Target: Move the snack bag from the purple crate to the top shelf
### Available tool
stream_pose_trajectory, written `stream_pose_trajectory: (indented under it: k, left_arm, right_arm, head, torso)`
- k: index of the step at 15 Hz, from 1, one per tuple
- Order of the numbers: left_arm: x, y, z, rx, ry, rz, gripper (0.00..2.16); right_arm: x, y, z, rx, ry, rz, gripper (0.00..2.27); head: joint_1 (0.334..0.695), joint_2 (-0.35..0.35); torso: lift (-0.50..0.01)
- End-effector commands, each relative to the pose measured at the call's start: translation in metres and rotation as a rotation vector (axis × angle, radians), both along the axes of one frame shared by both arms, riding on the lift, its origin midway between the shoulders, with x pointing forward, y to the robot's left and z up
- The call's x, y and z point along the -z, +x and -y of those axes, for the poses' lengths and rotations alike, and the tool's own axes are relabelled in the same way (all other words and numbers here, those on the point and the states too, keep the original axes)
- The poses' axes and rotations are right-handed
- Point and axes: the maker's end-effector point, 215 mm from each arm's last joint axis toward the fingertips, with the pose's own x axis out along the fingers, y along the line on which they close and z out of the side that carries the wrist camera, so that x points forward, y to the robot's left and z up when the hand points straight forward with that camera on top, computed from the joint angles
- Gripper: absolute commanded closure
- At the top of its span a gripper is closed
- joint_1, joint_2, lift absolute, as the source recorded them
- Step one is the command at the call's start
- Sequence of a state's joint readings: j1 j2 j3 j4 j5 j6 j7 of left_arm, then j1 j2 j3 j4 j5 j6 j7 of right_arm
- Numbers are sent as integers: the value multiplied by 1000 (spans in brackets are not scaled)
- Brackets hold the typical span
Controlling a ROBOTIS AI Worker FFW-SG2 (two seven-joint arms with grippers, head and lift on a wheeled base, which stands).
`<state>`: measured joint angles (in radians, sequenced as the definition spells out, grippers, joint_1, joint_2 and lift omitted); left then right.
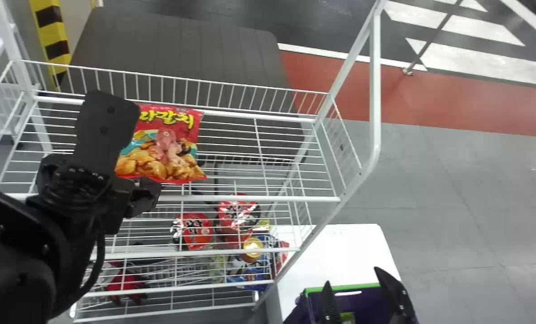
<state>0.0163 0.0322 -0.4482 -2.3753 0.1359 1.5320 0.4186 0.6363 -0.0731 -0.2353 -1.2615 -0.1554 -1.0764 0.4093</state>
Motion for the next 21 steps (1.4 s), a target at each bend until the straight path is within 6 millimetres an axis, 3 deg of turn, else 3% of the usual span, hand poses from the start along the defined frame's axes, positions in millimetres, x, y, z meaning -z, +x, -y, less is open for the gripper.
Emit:
stream_pose_trajectory:
  k: [1,4,8,11,14,17,21]
  left_arm:
    - [-20,11,24,39,-4,21,134]
    - [-20,38,33,65,54,24,134]
    - [-3,86,16,31,166,-30,154]
    - [-5,115,6,5,188,-68,157]
    - [-14,126,2,-13,166,-77,184]
    - [-35,131,15,2,112,-63,184]
    - [-44,119,37,42,21,-91,184]
  right_arm:
    - [7,0,2,3,-6,3,83]
    - [11,4,3,7,-6,1,83]
    - [14,6,2,5,-13,7,83]
    - [18,10,4,3,-17,2,83]
    - [26,15,-1,0,-27,-11,83]
    - [29,22,-14,-24,-18,-10,83]
    - [36,29,-23,-35,-22,-21,83]
  head:
    - [695,-350]
    - [695,-350]
    - [695,-350]
    - [695,-338]
    - [695,-311]
    - [695,-294]
    - [695,-295]
  torso:
    - [0]
    - [0]
    - [0]
    - [0]
    - [0]
    - [0]
    - [0]
